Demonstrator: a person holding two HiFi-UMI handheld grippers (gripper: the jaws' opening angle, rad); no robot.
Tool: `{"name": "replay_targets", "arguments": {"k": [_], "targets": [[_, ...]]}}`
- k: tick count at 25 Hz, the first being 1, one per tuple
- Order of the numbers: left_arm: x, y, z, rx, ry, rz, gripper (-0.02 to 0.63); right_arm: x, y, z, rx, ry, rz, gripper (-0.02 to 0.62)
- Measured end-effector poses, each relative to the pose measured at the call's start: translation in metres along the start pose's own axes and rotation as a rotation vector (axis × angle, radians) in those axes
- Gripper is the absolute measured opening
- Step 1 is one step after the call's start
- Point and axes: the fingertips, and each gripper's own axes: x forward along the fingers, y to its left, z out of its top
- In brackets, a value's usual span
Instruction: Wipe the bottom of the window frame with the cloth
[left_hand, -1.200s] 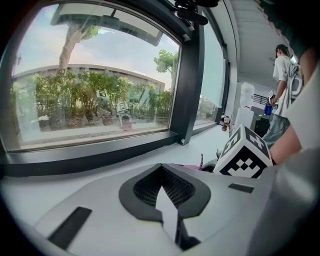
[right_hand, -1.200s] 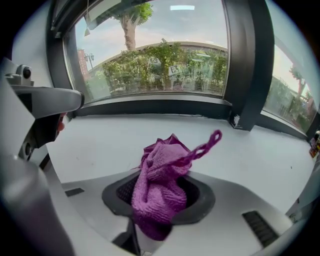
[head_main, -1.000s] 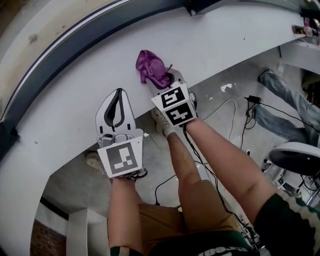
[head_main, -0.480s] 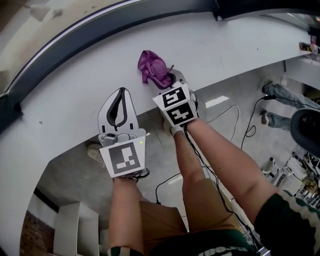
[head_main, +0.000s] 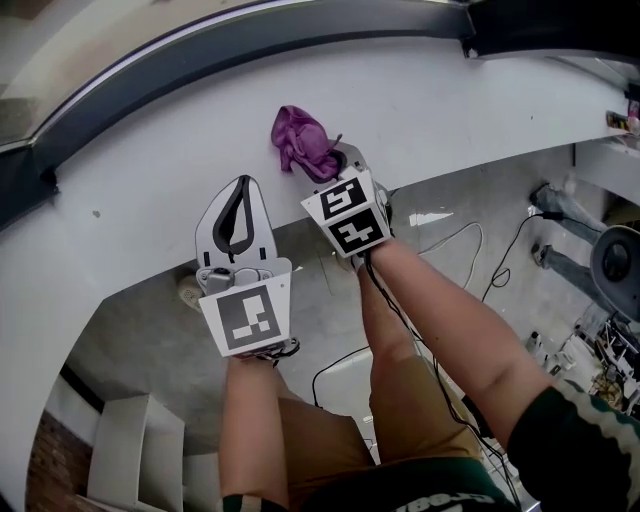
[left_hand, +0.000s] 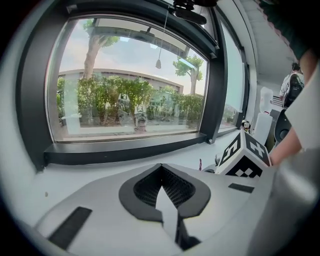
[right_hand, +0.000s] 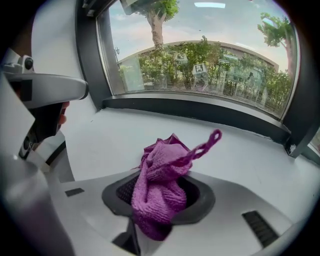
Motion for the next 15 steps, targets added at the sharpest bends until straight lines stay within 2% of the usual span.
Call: {"name": "replay_targets", "arguments": {"k": [6, 15], "targets": [[-0.009, 0.021, -0.010, -0.008, 0.007, 0.025, 0.003, 0.013, 0.019, 0.007, -0.010, -0.003, 0.016, 0.152], [-0.038, 0.071, -0.022, -0.040, 0.003, 0.097, 0.003, 0.030, 0.072, 0.026, -0.066, -0.005, 0.064, 0.152]]}}
